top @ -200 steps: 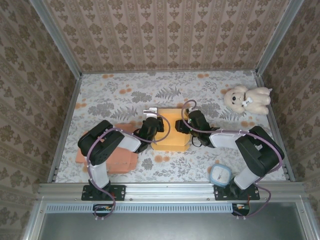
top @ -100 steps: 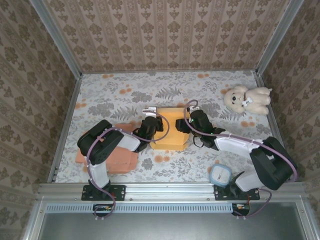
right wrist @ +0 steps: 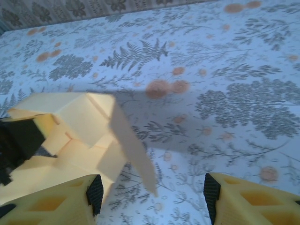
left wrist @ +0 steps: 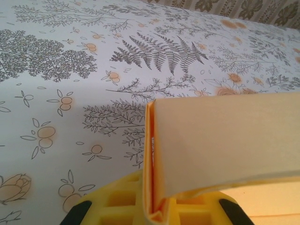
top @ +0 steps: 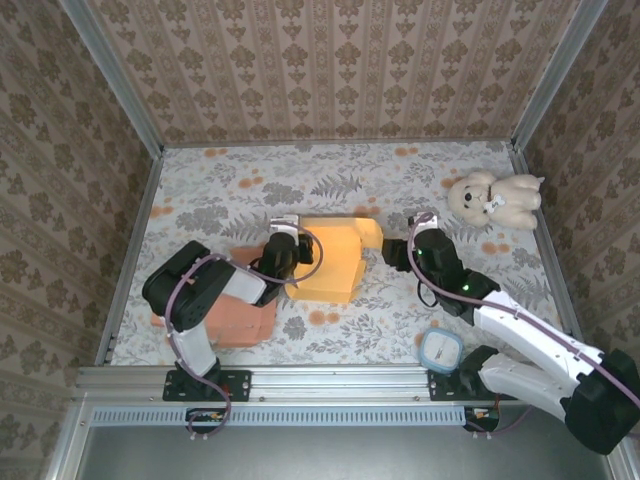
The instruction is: Fold the paper box
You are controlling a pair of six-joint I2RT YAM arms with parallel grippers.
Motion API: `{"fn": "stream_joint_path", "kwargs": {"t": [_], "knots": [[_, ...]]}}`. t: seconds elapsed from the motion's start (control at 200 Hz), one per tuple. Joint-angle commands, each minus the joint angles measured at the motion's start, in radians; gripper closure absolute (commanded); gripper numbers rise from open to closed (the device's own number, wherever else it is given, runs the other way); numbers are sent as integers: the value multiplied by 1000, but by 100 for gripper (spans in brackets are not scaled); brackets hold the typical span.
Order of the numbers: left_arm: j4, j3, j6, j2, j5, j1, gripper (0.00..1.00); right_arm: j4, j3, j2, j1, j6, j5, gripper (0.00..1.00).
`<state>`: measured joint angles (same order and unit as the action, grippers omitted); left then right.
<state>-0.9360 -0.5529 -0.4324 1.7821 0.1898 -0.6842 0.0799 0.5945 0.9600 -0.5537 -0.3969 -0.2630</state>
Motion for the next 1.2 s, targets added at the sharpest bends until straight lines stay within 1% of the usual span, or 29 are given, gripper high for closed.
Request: {"fn": "stream_joint_path", "kwargs": {"t": [0.0, 0.07, 0.145, 0.29, 0.46, 0.64, 0.795, 1.055, 1.195], "knots": [[-50, 25, 47, -36, -84, 21, 100, -28, -54, -10, 42, 80, 23, 38], [-77, 37, 59, -35, -109, 32, 100, -135, -87, -2, 59, 113, 141, 40], [-106, 45, 66, -30, -142, 39, 100, -201, -96, 19, 60, 138, 227, 41], [-161, 57, 82, -21, -197, 45, 100, -246, -101, 63, 60, 162, 284, 43], [-178, 63, 67, -25, -225, 60, 100, -328, -139, 62, 57, 187, 353, 45], [-194, 72, 51, -30, -256, 72, 100, -332, -136, 63, 40, 202, 379, 46], [-208, 74, 37, -27, -281, 80, 100, -318, -119, 87, 29, 208, 368, 47], [-229, 71, 28, -26, -329, 82, 100, -300, -90, 141, 11, 213, 291, 48], [-233, 67, 21, -19, -342, 81, 100, -314, -85, 156, 2, 219, 321, 47]]}}
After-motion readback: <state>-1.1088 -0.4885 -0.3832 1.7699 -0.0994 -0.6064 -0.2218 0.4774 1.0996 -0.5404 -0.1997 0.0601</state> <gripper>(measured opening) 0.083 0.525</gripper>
